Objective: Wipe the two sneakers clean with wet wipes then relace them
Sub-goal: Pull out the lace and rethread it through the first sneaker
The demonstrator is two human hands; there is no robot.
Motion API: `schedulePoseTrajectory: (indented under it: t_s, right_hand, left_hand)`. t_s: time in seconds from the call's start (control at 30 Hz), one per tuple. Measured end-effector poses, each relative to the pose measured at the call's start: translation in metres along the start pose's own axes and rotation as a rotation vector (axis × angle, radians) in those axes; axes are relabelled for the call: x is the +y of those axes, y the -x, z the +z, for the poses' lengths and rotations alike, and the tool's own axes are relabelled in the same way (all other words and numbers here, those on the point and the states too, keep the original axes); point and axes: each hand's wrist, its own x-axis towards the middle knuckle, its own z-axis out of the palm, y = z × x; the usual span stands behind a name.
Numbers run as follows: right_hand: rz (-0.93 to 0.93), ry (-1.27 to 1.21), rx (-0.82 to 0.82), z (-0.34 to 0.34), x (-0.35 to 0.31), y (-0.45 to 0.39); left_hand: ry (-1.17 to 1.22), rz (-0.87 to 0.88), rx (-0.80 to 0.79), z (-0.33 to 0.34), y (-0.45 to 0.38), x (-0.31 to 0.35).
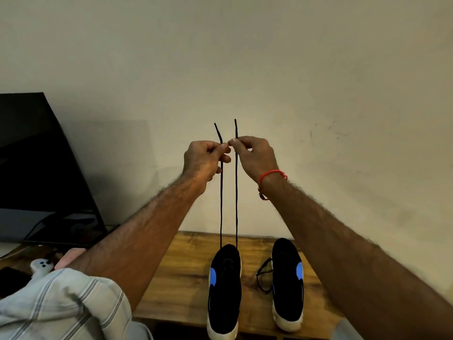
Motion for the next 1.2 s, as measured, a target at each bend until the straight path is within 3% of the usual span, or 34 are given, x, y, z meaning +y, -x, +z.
schedulePoseTrajectory:
  t_s: [0.67,0.83,0.93,1.07,1.2]
  right_hand:
    - [-0.087,0.18,-0.073,0.003,0.007,-0.008]
    - [0.052,0.086,-0.13,0.003,0.049,0.001]
    - [0.064,0.181,-0.199,0.01,0.086,0.017]
    - [0.1,0.291,-0.348,0.028,0.141,0.052]
    - [0.173,0.337,-0.462,0.048,0.192,0.084]
  left_hand:
    - [-0.334,0.161,-0.023,-0.009,-0.014,-0.008]
    - [-0.592,0.261,0.049,-0.03,-0.011,-0.044]
    - [-0.785,0.313,0.045,-0.043,-0.011,-0.086]
    - [-0.957,0.209,-0.074,-0.046,-0.003,-0.165]
    - [-1.003,-0.068,-0.281,-0.036,0.014,-0.24]
